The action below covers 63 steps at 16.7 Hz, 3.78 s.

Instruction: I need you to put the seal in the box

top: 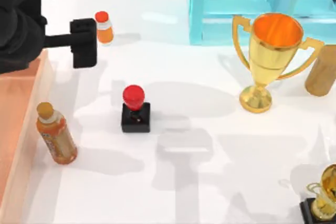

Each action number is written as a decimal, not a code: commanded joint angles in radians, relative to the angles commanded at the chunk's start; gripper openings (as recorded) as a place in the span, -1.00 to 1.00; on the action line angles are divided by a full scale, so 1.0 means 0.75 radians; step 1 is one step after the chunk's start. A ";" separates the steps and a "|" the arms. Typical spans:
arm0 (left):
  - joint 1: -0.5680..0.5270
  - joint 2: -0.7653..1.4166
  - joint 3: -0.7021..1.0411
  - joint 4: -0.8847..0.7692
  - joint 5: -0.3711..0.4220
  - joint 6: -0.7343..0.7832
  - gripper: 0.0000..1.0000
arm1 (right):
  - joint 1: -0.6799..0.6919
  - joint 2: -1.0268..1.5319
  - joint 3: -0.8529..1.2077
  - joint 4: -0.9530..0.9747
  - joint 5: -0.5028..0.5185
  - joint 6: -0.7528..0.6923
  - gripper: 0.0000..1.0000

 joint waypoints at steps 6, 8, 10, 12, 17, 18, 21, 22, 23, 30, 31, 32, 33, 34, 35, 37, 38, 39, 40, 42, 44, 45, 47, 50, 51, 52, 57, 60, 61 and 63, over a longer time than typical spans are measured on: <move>-0.133 0.592 0.555 -0.357 0.000 -0.129 1.00 | 0.000 0.000 0.000 0.000 0.000 0.000 1.00; -0.181 0.770 0.733 -0.487 0.000 -0.175 1.00 | 0.000 0.000 0.000 0.000 0.000 0.000 1.00; -0.218 0.897 0.867 -0.584 0.002 -0.210 1.00 | 0.000 0.000 0.000 0.000 0.000 0.000 1.00; -0.243 0.981 0.958 -0.642 0.005 -0.234 1.00 | 0.000 0.000 0.000 0.000 0.000 0.000 1.00; -0.257 1.019 1.012 -0.657 0.010 -0.247 1.00 | 0.000 0.000 0.000 0.000 0.000 0.000 1.00; -0.257 1.019 1.012 -0.657 0.010 -0.247 1.00 | 0.000 0.000 0.000 0.000 0.000 0.000 1.00; -0.251 1.016 1.005 -0.651 0.009 -0.245 1.00 | 0.000 0.000 0.000 0.000 0.000 0.000 1.00; -0.252 1.018 0.988 -0.634 0.010 -0.244 1.00 | 0.000 0.000 0.000 0.000 0.000 0.000 1.00; -0.253 1.021 0.957 -0.603 0.010 -0.243 1.00 | 0.000 0.000 0.000 0.000 0.000 0.000 1.00; -0.253 1.059 0.593 -0.194 0.010 -0.243 1.00 | 0.000 0.000 0.000 0.000 0.000 0.000 1.00; -0.253 1.062 0.567 -0.167 0.010 -0.243 1.00 | 0.000 0.000 0.000 0.000 0.000 0.000 1.00; -0.253 1.064 0.554 -0.154 0.010 -0.243 1.00 | 0.000 0.000 0.000 0.000 0.000 0.000 1.00; -0.253 1.064 0.553 -0.153 0.010 -0.243 1.00 | 0.000 0.000 0.000 0.000 0.000 0.000 1.00; -0.253 1.064 0.553 -0.153 0.010 -0.243 1.00 | 0.000 0.000 0.000 0.000 0.000 0.000 1.00; -0.253 1.064 0.553 -0.153 0.010 -0.243 1.00 | 0.000 0.000 0.000 0.000 0.000 0.000 1.00; -0.253 1.064 0.553 -0.153 0.010 -0.243 0.85 | 0.000 0.000 0.000 0.000 0.000 0.000 1.00; -0.253 1.064 0.553 -0.153 0.010 -0.243 0.70 | 0.000 0.000 0.000 0.000 0.000 0.000 1.00; -0.253 1.064 0.553 -0.153 0.010 -0.243 0.55 | 0.000 0.000 0.000 0.000 0.000 0.000 1.00; -0.253 1.064 0.553 -0.153 0.010 -0.243 0.40 | 0.000 0.000 0.000 0.000 0.000 0.000 1.00; -0.253 1.064 0.553 -0.153 0.010 -0.243 0.10 | 0.000 0.000 0.000 0.000 0.000 0.000 1.00; -0.253 1.064 0.553 -0.153 0.010 -0.243 -0.21 | 0.000 0.000 0.000 0.000 0.000 0.000 1.00; -0.253 1.064 0.553 -0.153 0.010 -0.243 -0.36 | 0.000 0.000 0.000 0.000 0.000 0.000 1.00; -0.253 1.064 0.553 -0.153 0.010 -0.243 -0.66 | 0.000 0.000 0.000 0.000 0.000 0.000 1.00; -0.253 1.064 0.553 -0.153 0.010 -0.243 -1.00 | 0.000 0.000 0.000 0.000 0.000 0.000 1.00; -0.253 1.064 0.553 -0.153 0.010 -0.243 -1.00 | 0.000 0.000 0.000 0.000 0.000 0.000 1.00; -0.253 1.064 0.553 -0.153 0.010 -0.243 -1.00 | 0.000 0.000 0.000 0.000 0.000 0.000 1.00; -0.253 1.064 0.553 -0.153 0.010 -0.243 -1.00 | 0.000 0.000 0.000 0.000 0.000 0.000 1.00; -0.253 1.064 0.577 -0.175 0.010 -0.243 -1.00 | 0.000 0.000 0.000 0.000 0.000 0.000 1.00; -0.253 1.064 0.609 -0.207 0.010 -0.245 -1.00 | 0.000 0.000 0.000 0.000 0.000 0.000 1.00; -0.253 1.060 0.709 -0.314 0.010 -0.248 -1.00 | 0.000 0.000 0.000 0.000 0.000 0.000 1.00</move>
